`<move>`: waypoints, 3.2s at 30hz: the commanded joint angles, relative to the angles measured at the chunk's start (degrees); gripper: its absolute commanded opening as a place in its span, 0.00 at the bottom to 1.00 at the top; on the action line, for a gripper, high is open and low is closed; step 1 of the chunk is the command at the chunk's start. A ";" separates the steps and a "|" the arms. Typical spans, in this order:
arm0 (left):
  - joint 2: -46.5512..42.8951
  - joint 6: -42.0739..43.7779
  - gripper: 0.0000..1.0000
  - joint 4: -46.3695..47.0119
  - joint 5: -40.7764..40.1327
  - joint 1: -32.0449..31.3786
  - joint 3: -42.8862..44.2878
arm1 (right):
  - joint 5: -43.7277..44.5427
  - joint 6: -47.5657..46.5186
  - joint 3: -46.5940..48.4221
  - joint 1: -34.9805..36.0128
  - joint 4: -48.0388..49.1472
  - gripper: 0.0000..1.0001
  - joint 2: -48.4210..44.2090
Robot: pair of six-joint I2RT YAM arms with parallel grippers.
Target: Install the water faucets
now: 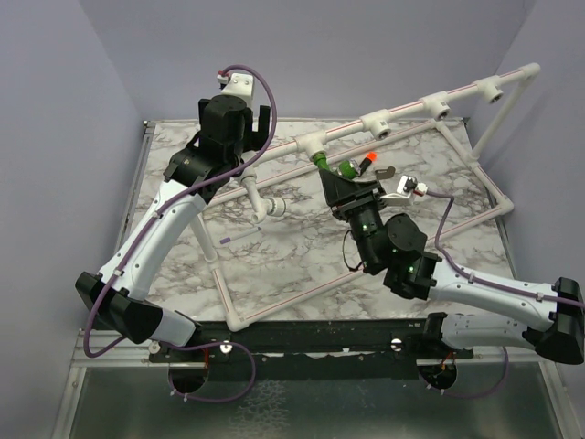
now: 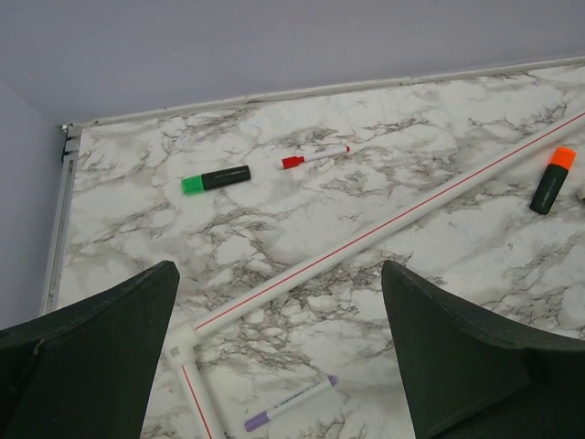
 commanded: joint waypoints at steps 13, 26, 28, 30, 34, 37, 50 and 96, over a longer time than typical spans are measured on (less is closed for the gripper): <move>-1.33 0.49 0.93 -1.48 0.63 -1.55 -0.28 | -8.22 36.03 1.11 0.56 -16.86 0.09 3.69; -0.68 0.75 0.93 -1.48 0.26 -1.55 -0.26 | -6.97 16.30 -2.47 0.56 -8.83 0.79 -3.08; -0.63 0.75 0.93 -1.49 0.14 -1.55 -0.06 | -6.74 13.18 -2.57 0.56 -9.26 0.82 -4.87; -0.63 0.77 0.93 -1.49 -0.04 -1.55 -0.08 | -6.78 9.70 -2.61 0.56 -9.87 0.83 -6.60; -0.50 0.93 0.93 -1.48 -0.18 -1.55 -0.11 | -7.44 1.90 -2.98 0.56 -11.49 0.83 -10.64; -0.50 1.00 0.93 -1.48 -0.18 -1.55 -0.03 | -7.91 -4.49 -3.32 0.56 -13.11 0.82 -13.75; -0.39 1.01 0.93 -1.49 -0.27 -1.63 -0.10 | -9.39 -35.42 -1.08 0.56 -19.19 0.81 -23.29; 0.33 1.69 0.93 -1.97 -0.09 -2.15 0.67 | -20.64 -137.08 8.14 0.56 -24.72 0.88 -3.24</move>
